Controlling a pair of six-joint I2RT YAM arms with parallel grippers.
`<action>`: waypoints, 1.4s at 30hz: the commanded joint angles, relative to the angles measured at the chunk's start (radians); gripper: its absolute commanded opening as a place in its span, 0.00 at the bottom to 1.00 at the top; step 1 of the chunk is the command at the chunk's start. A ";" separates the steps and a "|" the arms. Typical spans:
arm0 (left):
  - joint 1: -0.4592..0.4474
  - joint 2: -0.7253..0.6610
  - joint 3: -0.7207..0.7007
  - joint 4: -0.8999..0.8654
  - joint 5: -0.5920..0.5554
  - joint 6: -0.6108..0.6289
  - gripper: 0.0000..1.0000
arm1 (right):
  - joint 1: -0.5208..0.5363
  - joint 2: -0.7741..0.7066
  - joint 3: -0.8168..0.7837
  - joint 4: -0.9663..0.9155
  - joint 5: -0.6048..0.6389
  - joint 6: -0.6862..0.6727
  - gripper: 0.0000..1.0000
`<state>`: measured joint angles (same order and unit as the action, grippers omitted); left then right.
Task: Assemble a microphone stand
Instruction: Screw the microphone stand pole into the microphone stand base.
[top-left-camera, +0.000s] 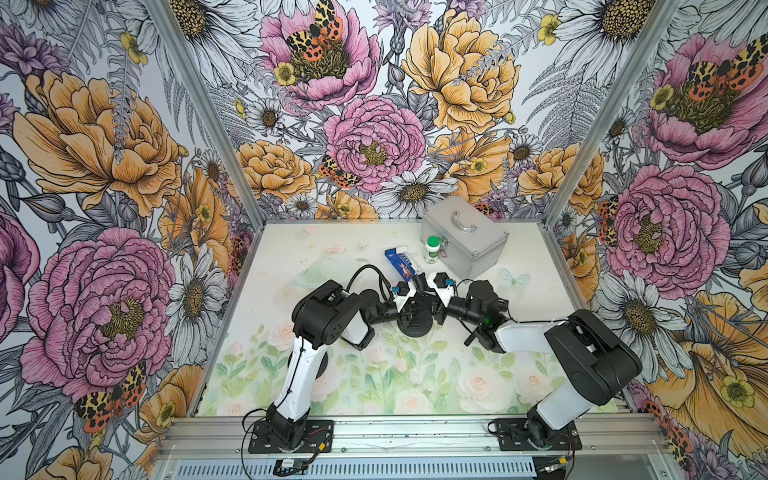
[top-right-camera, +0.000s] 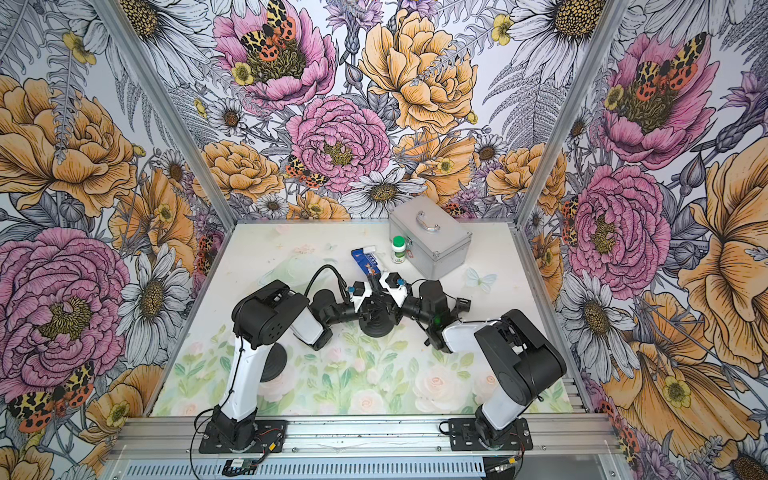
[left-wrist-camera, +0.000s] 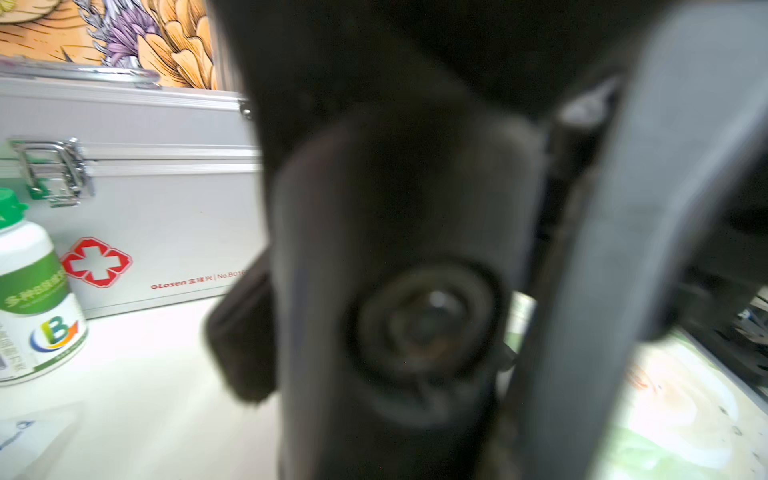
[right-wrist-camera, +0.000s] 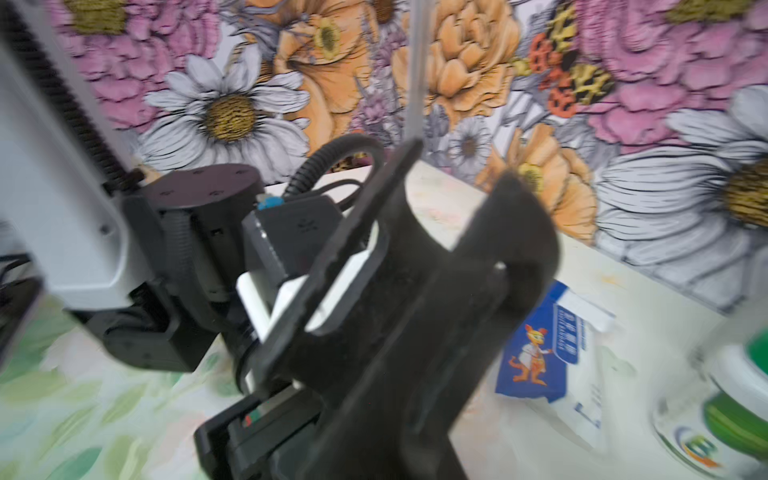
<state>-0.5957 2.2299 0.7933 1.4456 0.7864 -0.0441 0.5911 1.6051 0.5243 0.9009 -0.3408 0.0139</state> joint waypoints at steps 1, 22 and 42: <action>-0.035 0.007 0.004 -0.033 0.029 -0.065 0.08 | 0.202 0.024 -0.035 -0.028 0.954 0.104 0.00; -0.038 0.000 -0.002 -0.034 0.036 -0.055 0.08 | -0.049 -0.049 0.110 -0.447 -0.499 -0.295 0.47; -0.032 0.010 0.009 -0.033 0.042 -0.066 0.08 | -0.173 0.077 0.282 -0.504 -0.488 -0.247 0.00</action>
<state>-0.6128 2.2311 0.7986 1.4487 0.7918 -0.0784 0.3683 1.6852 0.8345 0.3847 -1.0431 -0.2600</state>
